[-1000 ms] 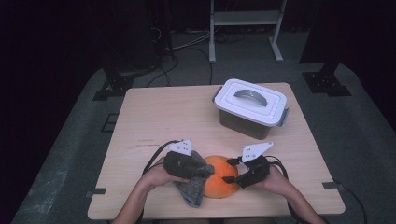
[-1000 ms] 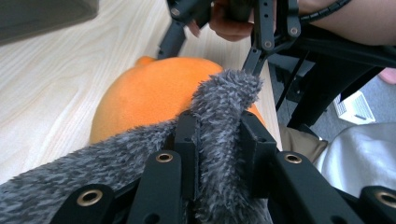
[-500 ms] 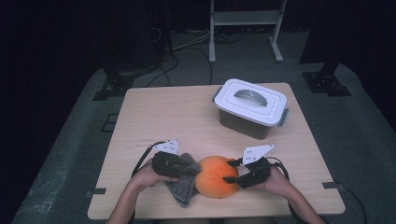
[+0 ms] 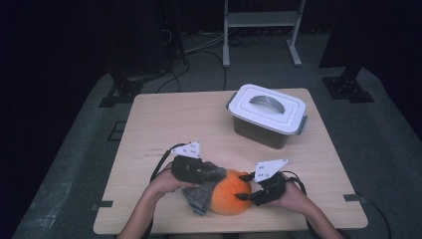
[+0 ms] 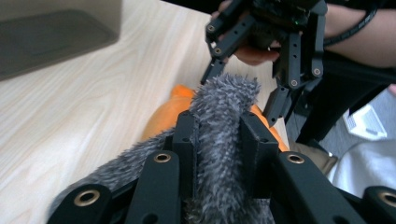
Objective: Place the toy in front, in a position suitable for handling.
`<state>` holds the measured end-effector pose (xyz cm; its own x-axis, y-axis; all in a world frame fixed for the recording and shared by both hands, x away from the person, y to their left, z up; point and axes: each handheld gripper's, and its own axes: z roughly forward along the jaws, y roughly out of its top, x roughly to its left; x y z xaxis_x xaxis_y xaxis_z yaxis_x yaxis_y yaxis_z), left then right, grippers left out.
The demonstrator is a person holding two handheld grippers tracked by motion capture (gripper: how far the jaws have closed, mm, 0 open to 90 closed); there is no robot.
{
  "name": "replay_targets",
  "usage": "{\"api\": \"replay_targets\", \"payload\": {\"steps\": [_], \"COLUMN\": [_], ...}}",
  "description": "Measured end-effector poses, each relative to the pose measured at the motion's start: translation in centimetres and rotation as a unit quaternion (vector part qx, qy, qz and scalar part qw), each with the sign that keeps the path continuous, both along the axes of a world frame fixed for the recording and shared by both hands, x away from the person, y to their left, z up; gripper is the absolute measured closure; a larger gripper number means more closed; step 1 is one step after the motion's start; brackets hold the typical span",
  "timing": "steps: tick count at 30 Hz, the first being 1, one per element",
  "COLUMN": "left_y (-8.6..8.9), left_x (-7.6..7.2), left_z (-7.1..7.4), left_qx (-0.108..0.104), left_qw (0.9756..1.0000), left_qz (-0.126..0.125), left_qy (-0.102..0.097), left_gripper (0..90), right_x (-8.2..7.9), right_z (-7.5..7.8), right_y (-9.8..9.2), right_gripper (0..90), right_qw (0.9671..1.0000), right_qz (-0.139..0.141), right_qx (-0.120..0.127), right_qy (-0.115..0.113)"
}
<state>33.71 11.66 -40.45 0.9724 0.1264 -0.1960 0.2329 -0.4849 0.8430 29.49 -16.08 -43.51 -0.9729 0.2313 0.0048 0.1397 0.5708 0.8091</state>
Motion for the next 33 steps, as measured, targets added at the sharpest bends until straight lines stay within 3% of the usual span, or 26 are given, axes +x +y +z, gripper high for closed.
{"api": "replay_targets", "payload": {"steps": [2, 3, 8, 15, 18, 21, 22, 27, 30, 33], "left_y": [0.1, 0.3, 1.1, 0.8, 0.6, 0.3, 0.3, 0.3, 0.5, 0.9], "left_x": [-0.1, -0.2, -0.6, -0.9, -1.0, -0.9, -0.7, 0.1, 0.6, 0.8], "left_z": [-0.3, -0.5, -1.2, -1.2, -1.2, -1.4, -1.4, -0.8, -0.2, 0.0], "left_qx": [0.001, 0.012, 0.01, 0.016, 0.015, 0.018, 0.02, 0.018, 0.015, 0.038], "left_qw": [1.0, 0.9999, 0.9998, 0.9998, 0.9998, 0.9998, 0.9998, 0.9998, 0.9998, 0.999], "left_qz": [0.002, 0.005, 0.009, -0.008, -0.015, -0.012, -0.009, 0.004, 0.013, 0.019], "left_qy": [0.003, 0.002, 0.013, -0.002, -0.005, -0.003, -0.004, -0.006, -0.008, -0.014], "left_gripper": [70.3, 70.7, 71.8, 71.8, 71.7, 71.7, 71.6, 72.5, 73.3, 73.4], "right_x": [-0.1, -0.1, -0.2, 0.7, 1.2, 1.1, 0.9, 0.5, 0.8, 1.0], "right_z": [0.0, 0.0, 0.1, 1.6, 1.2, 0.4, 0.2, 0.6, 0.9, 1.1], "right_y": [-0.1, -0.2, -0.2, -0.8, -0.4, 0.4, 0.8, 1.0, 0.5, 0.0], "right_gripper": [41.9, 42.2, 41.1, 28.9, 26.7, 25.4, 26.9, 58.5, 64.9, 65.7], "right_qw": [1.0, 1.0, 1.0, 0.9997, 0.9994, 0.9992, 0.9993, 0.9996, 0.999, 0.9984], "right_qz": [-0.001, -0.001, 0.001, 0.002, 0.009, 0.007, 0.002, -0.025, -0.043, -0.056], "right_qx": [-0.003, -0.002, 0.001, 0.024, 0.017, 0.016, 0.013, -0.011, -0.004, -0.004], "right_qy": [-0.002, -0.002, 0.009, 0.007, 0.03, 0.035, 0.035, 0.007, 0.008, 0.002]}}
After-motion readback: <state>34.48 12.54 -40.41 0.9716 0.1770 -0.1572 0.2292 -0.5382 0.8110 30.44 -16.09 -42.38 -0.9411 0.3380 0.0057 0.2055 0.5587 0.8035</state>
